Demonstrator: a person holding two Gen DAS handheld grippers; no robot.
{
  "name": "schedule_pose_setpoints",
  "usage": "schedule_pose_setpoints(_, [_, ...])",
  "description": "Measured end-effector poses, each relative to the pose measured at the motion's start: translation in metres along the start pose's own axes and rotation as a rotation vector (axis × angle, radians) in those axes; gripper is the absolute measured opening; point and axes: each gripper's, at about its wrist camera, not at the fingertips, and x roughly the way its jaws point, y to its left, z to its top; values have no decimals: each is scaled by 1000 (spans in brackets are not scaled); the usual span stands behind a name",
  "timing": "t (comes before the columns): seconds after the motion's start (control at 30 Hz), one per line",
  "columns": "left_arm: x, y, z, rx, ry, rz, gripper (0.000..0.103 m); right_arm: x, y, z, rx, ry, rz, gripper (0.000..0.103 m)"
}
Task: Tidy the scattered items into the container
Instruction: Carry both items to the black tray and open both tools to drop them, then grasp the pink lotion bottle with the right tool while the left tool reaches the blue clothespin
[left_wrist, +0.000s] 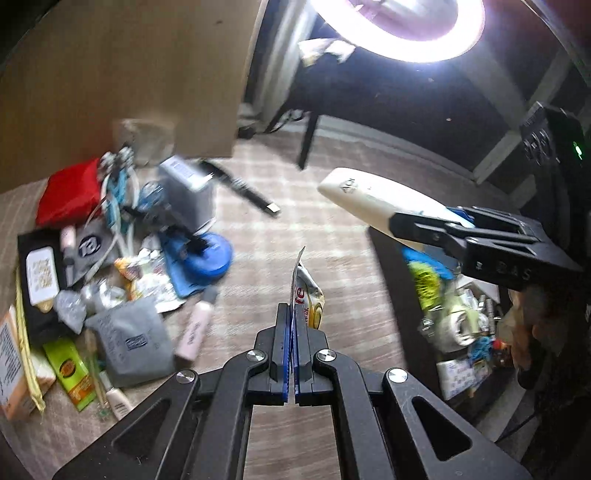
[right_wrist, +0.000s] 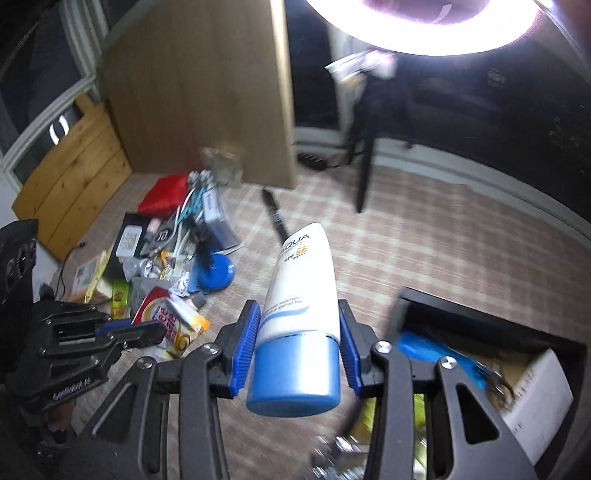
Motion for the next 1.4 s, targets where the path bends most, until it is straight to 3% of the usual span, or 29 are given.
schedule_pose_setpoints(0.37, [7, -103, 27, 175, -8, -138, 0, -114, -101, -60, 243, -119, -175, 40])
schedule_pose_setpoints(0.67, [15, -183, 26, 312, 14, -245, 1, -155, -148, -116, 369, -130, -287, 41])
schedule_pose_setpoints(0.7, [15, -190, 26, 320, 17, -265, 4, -156, -150, -119, 374, -127, -284, 42])
schedule_pose_setpoints(0.77, [17, -200, 26, 337, 33, -266, 44, -160, -153, -125, 402, -129, -306, 69])
schedule_pose_setpoints(0.8, [16, -202, 26, 339, 26, -260, 74, -164, -152, -127, 412, -145, -324, 72])
schedule_pose_setpoints(0.83, [14, -202, 25, 338, 3, -259, 76, -167, -152, -128, 415, -164, -332, 73])
schedule_pose_setpoints(1.0, [13, -198, 21, 342, 1, -228, 68, -170, -152, -126, 435, -188, -310, 73])
schedule_pose_setpoints(1.13, [12, -183, 17, 315, 6, -203, 68, -161, -144, -120, 414, -176, -281, 73])
schedule_pose_setpoints(1.4, [5, -122, 6, 240, 5, -102, 68, -120, -103, -95, 312, -123, -181, 73])
